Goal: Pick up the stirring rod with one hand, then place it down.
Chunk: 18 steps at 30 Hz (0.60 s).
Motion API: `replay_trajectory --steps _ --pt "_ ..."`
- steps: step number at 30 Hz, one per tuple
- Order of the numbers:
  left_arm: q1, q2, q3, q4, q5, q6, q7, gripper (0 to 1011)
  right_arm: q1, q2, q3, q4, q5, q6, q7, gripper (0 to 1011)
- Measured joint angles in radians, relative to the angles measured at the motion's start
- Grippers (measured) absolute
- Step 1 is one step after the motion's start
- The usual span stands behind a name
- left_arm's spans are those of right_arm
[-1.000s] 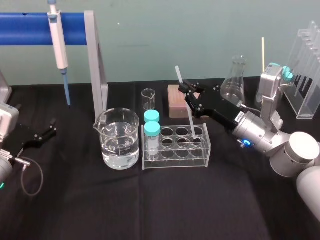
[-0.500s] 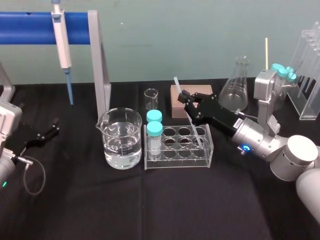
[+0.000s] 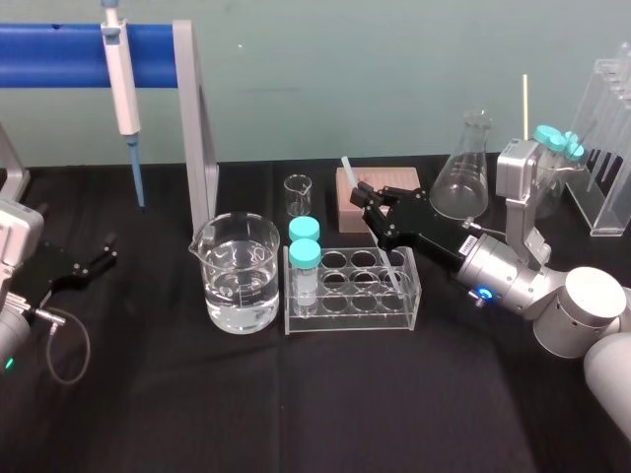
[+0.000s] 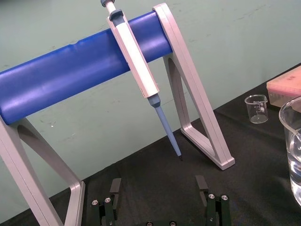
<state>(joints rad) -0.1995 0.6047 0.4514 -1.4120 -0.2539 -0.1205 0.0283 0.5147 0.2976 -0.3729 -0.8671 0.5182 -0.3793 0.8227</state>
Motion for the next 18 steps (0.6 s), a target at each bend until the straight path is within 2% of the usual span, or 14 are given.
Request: replay_trajectory --steps 11,14,15,18 --pt "0.0 0.0 0.0 0.0 0.0 0.0 0.0 1000 0.0 0.0 0.001 0.0 0.001 -0.001 0.0 58" --pt "0.0 0.0 0.0 0.0 0.0 0.0 0.0 1000 0.0 0.0 0.001 0.0 0.001 -0.001 0.0 120" --pt "0.0 0.0 0.0 0.0 0.0 0.0 0.0 1000 0.0 0.0 0.001 0.0 0.002 -0.002 0.0 173" --pt "0.0 0.0 0.0 0.0 0.0 0.0 0.0 1000 0.0 0.0 0.002 0.0 0.002 -0.002 0.001 251"
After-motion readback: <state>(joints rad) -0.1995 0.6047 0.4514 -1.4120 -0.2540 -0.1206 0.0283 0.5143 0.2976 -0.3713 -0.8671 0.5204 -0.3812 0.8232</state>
